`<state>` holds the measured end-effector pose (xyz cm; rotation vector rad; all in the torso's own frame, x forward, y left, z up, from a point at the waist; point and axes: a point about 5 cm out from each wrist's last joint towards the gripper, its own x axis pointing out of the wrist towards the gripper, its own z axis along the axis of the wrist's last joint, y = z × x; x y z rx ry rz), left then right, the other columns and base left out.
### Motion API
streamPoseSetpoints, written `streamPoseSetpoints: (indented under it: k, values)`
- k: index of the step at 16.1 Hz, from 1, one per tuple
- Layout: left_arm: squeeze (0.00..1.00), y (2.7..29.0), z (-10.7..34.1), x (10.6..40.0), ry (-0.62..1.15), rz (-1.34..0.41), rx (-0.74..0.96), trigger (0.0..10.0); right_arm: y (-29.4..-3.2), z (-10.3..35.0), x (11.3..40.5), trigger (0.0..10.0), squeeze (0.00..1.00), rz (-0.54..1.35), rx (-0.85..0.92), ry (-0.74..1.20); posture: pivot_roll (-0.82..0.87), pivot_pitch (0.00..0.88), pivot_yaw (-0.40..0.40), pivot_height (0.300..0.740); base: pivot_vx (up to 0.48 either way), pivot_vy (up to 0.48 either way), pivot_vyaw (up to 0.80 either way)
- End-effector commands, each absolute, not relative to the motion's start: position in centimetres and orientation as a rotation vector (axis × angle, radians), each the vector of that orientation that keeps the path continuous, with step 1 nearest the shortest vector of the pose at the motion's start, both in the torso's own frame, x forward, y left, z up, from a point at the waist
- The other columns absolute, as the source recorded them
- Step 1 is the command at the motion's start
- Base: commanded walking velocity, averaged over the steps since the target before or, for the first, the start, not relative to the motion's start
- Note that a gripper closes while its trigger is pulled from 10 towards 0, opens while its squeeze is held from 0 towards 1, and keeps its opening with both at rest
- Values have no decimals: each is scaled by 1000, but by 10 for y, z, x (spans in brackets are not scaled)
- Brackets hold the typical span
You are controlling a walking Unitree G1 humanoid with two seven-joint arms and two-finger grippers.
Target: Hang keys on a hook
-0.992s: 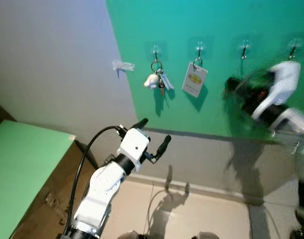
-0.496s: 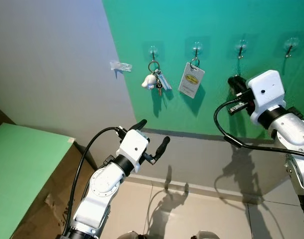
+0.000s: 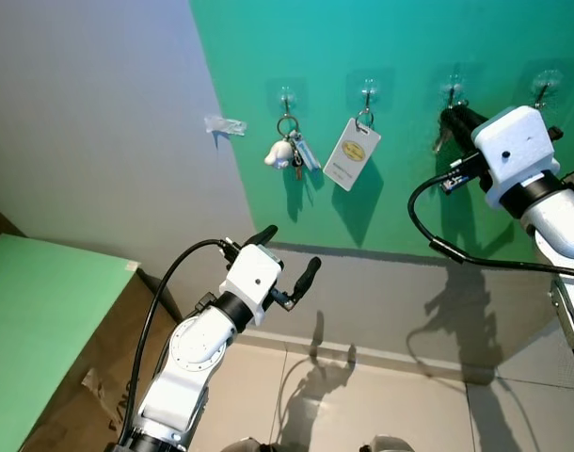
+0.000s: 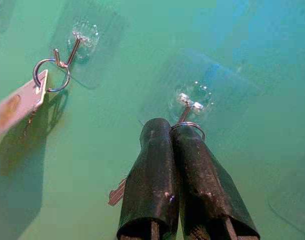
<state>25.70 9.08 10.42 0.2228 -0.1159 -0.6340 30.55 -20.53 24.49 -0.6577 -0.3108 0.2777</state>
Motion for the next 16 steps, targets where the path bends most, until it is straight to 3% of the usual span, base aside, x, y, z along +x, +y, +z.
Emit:
streamPoseSetpoints:
  k: [1,16]
  values:
    - [0,94,104,256,-107,-623,236,10000,-202,246,306,10000,0,292,-670,-332,-244,76,134,740,0,0,0]
    - [0,91,104,255,-110,-621,230,10000,-199,248,314,10000,0,337,-640,-322,-243,78,121,740,0,0,0]
